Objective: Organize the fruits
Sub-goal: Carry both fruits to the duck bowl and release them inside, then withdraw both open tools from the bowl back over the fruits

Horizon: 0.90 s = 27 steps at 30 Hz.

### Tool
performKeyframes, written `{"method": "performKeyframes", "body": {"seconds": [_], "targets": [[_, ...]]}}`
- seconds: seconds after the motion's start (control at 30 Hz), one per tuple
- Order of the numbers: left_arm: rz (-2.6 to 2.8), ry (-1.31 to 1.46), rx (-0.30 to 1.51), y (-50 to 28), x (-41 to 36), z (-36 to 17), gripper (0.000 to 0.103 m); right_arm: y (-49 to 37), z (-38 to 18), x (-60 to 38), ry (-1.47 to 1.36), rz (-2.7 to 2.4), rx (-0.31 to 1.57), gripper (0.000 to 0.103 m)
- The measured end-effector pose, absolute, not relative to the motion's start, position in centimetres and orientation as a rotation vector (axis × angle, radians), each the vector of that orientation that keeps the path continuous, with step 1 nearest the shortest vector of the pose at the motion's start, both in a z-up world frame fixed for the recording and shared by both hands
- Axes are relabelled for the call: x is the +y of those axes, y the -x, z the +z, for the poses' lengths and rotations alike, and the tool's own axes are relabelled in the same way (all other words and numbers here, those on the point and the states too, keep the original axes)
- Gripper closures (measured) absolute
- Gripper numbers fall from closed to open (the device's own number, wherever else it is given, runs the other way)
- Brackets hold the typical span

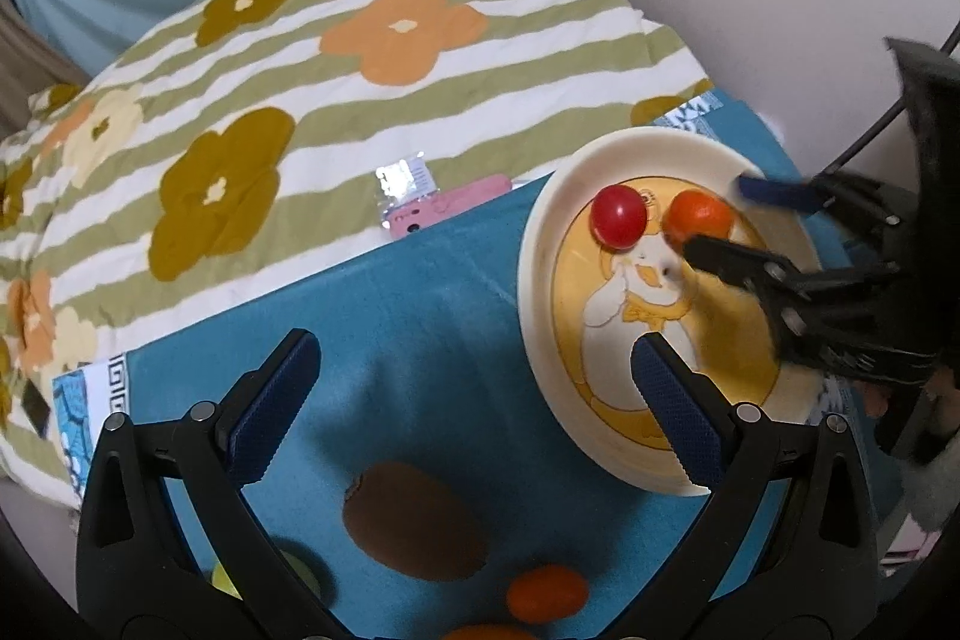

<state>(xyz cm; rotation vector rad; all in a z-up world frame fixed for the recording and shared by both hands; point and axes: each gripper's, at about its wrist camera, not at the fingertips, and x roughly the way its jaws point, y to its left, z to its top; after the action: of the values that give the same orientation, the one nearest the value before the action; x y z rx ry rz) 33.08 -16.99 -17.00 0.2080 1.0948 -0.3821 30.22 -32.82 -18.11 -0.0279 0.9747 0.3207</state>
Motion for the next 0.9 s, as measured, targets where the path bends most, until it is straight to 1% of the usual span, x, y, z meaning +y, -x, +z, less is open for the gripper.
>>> {"method": "performKeyframes", "body": {"seconds": [0.07, 0.5, 0.9], "targets": [[-0.368, -0.233, 1.095, -33.1, -17.2, -17.1, 0.000, -30.1, -17.8, -33.0, 0.021, 0.321, 0.962, 0.000], [-0.333, -0.221, 1.057, -31.5, -16.8, -15.3, 0.000, -27.9, -15.8, -35.5, -0.019, 0.274, 0.957, 0.000], [-0.198, -0.112, 0.952, -26.3, -14.5, -9.7, 0.000, -24.1, -11.2, -36.1, 0.020, 0.321, 0.924, 0.000]]}}
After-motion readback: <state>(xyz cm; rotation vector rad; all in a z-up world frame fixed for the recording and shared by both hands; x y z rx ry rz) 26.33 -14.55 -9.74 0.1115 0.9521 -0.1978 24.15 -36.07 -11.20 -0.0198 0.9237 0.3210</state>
